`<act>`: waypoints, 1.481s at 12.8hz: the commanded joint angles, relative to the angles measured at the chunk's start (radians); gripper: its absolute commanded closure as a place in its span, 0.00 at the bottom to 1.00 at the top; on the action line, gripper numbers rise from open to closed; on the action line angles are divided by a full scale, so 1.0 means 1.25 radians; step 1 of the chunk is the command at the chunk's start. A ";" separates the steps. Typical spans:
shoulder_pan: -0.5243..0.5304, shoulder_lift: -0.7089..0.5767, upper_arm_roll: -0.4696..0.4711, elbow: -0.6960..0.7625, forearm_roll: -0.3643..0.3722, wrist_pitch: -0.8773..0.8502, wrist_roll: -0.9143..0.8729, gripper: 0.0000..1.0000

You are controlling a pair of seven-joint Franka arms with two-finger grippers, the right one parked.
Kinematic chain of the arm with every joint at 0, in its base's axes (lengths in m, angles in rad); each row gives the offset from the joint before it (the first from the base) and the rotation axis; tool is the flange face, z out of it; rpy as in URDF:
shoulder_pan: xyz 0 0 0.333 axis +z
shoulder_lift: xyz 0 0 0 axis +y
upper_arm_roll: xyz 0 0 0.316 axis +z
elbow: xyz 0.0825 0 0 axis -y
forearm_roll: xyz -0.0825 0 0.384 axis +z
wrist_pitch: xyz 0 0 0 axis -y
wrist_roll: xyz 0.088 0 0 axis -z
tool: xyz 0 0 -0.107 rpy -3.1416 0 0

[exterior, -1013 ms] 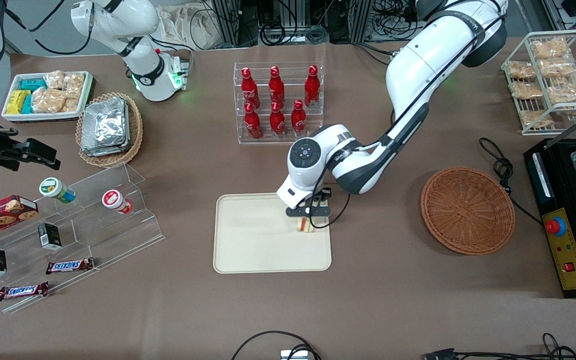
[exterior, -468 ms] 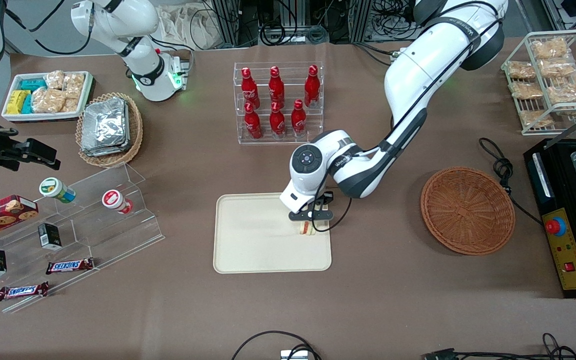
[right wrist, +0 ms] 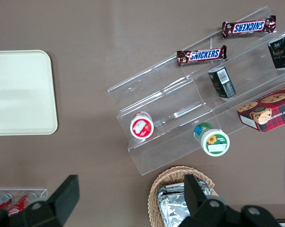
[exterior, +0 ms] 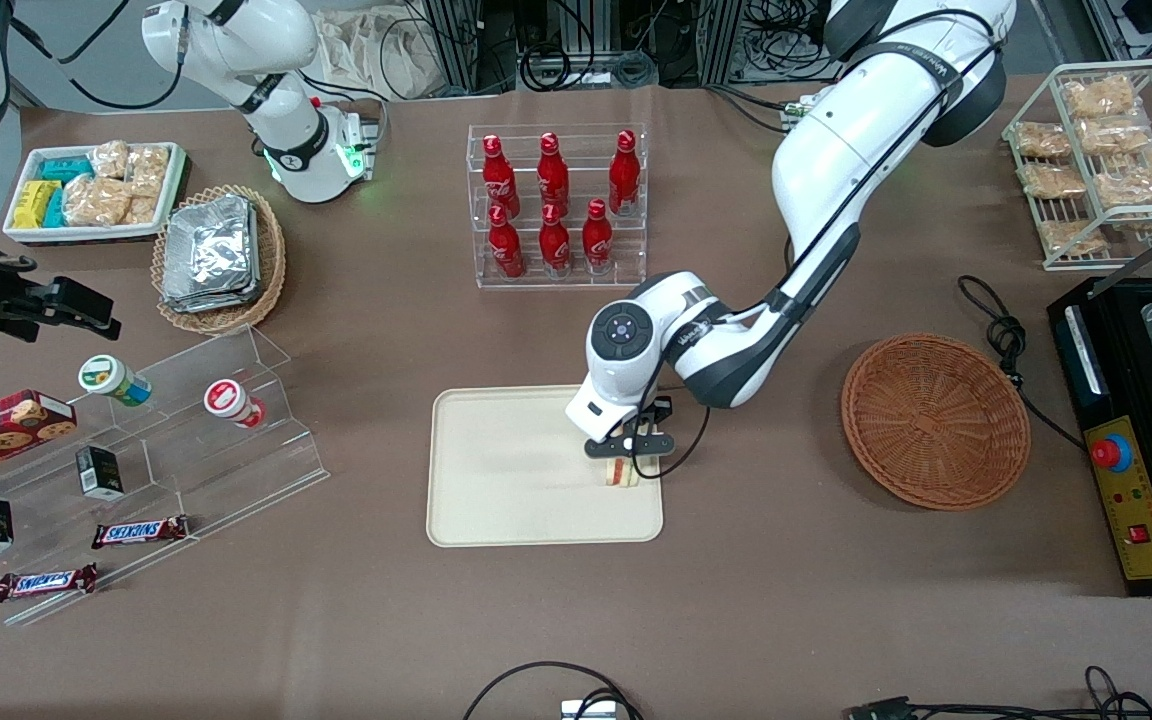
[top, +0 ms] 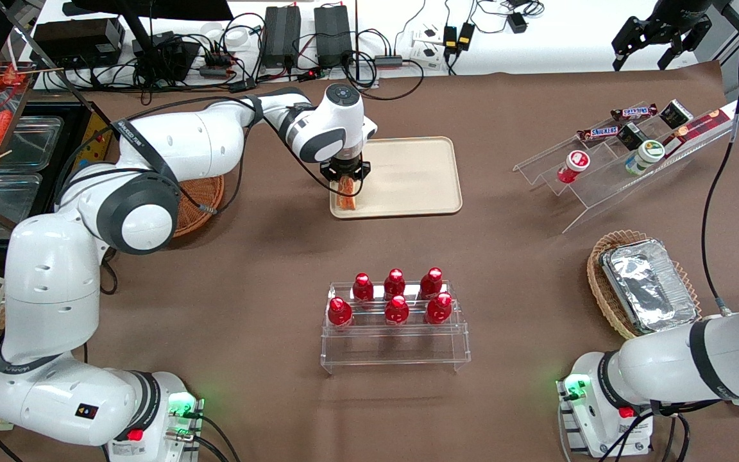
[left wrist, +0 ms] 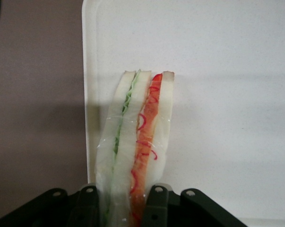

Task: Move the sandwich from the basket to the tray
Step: 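Lower the sandwich onto the tray and open the left gripper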

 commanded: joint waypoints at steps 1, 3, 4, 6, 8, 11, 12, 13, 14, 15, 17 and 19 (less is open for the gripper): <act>-0.017 0.023 0.008 0.035 0.016 -0.005 -0.009 0.32; -0.017 0.019 0.015 0.036 0.016 -0.005 -0.019 0.00; -0.017 0.013 0.015 0.036 0.016 -0.007 -0.036 0.00; -0.009 -0.012 0.015 0.045 0.011 -0.014 -0.073 0.00; 0.004 -0.039 0.014 0.082 0.005 -0.056 -0.102 0.00; 0.051 -0.078 0.010 0.183 -0.020 -0.226 -0.096 0.00; 0.079 -0.095 0.009 0.212 -0.036 -0.270 -0.090 0.00; 0.102 -0.121 0.007 0.220 -0.040 -0.301 -0.075 0.00; 0.118 -0.153 0.009 0.222 -0.055 -0.327 -0.058 0.00; 0.145 -0.185 0.009 0.220 -0.072 -0.350 -0.031 0.00; 0.180 -0.231 0.010 0.220 -0.110 -0.399 0.017 0.00; 0.216 -0.257 0.010 0.220 -0.134 -0.434 0.074 0.00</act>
